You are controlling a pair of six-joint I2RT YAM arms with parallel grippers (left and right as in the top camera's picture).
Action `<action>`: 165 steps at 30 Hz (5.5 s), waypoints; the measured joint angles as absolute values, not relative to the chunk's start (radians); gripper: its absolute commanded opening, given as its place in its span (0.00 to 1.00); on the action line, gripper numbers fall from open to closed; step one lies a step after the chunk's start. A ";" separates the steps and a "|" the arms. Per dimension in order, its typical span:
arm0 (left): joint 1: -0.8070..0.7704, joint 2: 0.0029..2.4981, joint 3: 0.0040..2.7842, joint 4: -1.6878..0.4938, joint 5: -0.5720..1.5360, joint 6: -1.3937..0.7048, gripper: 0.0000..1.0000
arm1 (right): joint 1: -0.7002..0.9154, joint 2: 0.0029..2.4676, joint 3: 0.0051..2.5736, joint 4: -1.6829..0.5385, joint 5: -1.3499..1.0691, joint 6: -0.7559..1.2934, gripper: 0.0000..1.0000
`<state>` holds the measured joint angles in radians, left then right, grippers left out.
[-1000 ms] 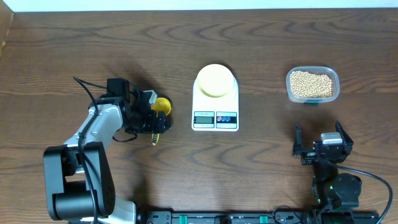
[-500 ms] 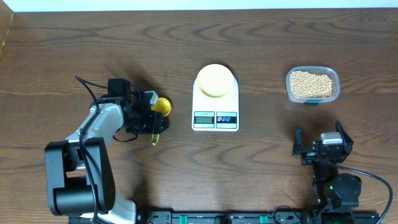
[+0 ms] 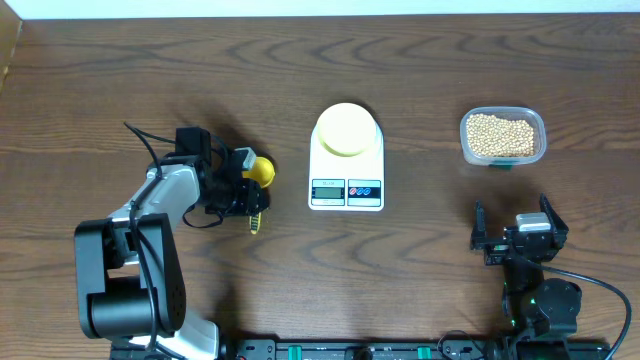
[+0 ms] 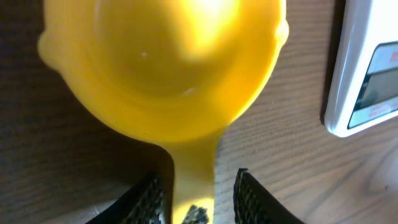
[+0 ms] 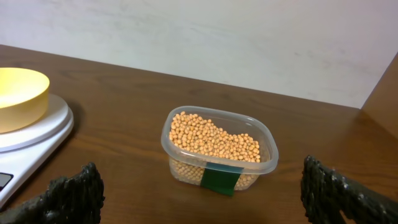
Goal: Scoop item into bowl and weigh 50g on scale
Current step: 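Reach the left gripper to the yellow scoop handle and grasp it, then lift the yellow scoop with the left gripper and carry it toward the scale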
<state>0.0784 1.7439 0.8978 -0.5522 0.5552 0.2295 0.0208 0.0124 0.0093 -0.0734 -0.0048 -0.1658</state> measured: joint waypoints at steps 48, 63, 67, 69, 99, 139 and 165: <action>0.078 1.195 0.898 -0.446 0.891 -0.277 0.07 | 0.021 0.012 0.009 -0.074 -0.005 -0.166 0.99; 0.078 1.122 0.901 -0.577 0.699 -0.401 0.68 | 0.021 0.013 0.009 -0.074 -0.005 -0.166 0.99; 0.078 1.122 0.901 -0.692 0.393 -0.368 0.79 | 0.021 0.013 0.009 -0.074 -0.005 -0.166 0.99; 0.083 1.122 0.901 -0.696 0.263 -0.387 0.80 | 0.021 0.013 0.009 -0.074 -0.005 -0.166 0.99; 0.121 1.617 0.876 -0.548 -0.052 -1.078 0.72 | 0.021 0.013 0.009 -0.073 -0.005 -0.166 0.99; 0.121 1.584 0.876 -0.518 0.035 -0.892 0.19 | 0.021 0.013 0.009 -0.073 -0.005 -0.166 0.99; -0.094 1.243 0.873 -0.422 0.738 -0.971 0.19 | 0.020 0.014 0.008 0.431 -0.605 0.217 0.99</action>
<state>-0.0940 1.2434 0.8734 -0.4221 0.7376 -0.9707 0.0200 0.0143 0.0082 0.4313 -0.6048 0.2169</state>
